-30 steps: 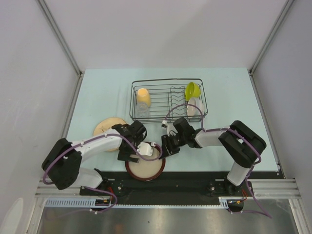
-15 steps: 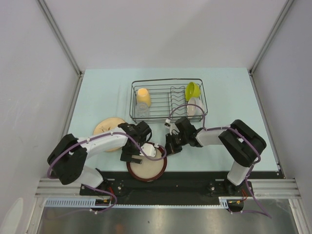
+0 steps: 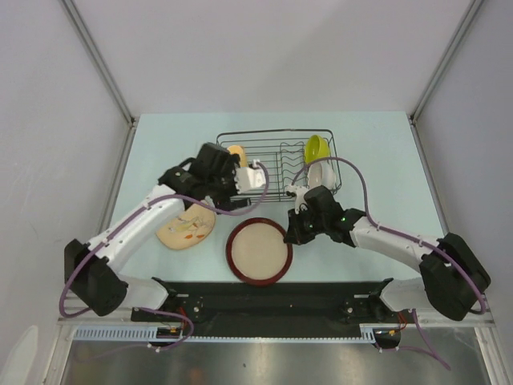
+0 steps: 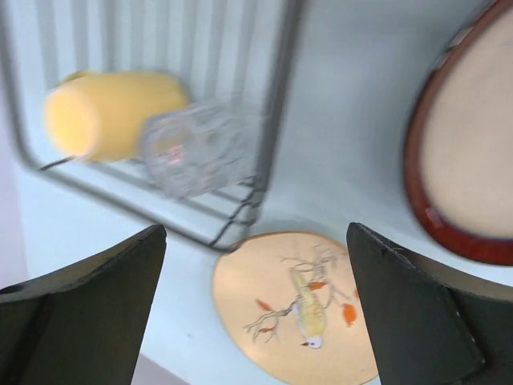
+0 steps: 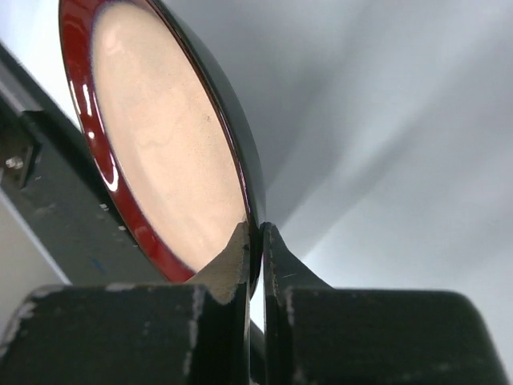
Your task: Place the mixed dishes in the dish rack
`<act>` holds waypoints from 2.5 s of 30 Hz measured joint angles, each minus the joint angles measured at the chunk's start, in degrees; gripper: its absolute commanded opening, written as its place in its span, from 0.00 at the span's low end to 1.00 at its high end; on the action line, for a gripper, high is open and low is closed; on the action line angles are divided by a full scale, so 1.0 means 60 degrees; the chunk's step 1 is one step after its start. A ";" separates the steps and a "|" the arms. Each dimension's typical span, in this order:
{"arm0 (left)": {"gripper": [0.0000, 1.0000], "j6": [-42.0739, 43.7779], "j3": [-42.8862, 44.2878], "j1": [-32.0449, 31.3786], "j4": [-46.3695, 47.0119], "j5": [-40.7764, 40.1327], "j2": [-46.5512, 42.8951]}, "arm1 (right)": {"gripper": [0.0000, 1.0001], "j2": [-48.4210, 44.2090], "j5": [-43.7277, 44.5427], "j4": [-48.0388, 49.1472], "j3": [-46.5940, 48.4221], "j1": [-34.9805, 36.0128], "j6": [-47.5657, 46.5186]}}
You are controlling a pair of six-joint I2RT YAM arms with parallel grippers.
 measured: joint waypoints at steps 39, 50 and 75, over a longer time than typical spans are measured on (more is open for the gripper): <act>1.00 -0.0739 0.0459 0.4725 -0.0401 0.1745 -0.0962 | 0.00 -0.0313 0.6954 -0.0484 0.5053 0.0867 -0.7563; 1.00 -0.0736 0.0015 0.5191 -0.0313 0.1945 -0.0994 | 0.00 0.1337 0.6870 0.1264 0.6204 -0.0667 -0.9304; 1.00 -0.0736 -0.0142 0.5792 -0.0102 0.1938 0.0124 | 0.00 0.3617 0.5788 0.3523 0.6510 -0.1840 -1.0892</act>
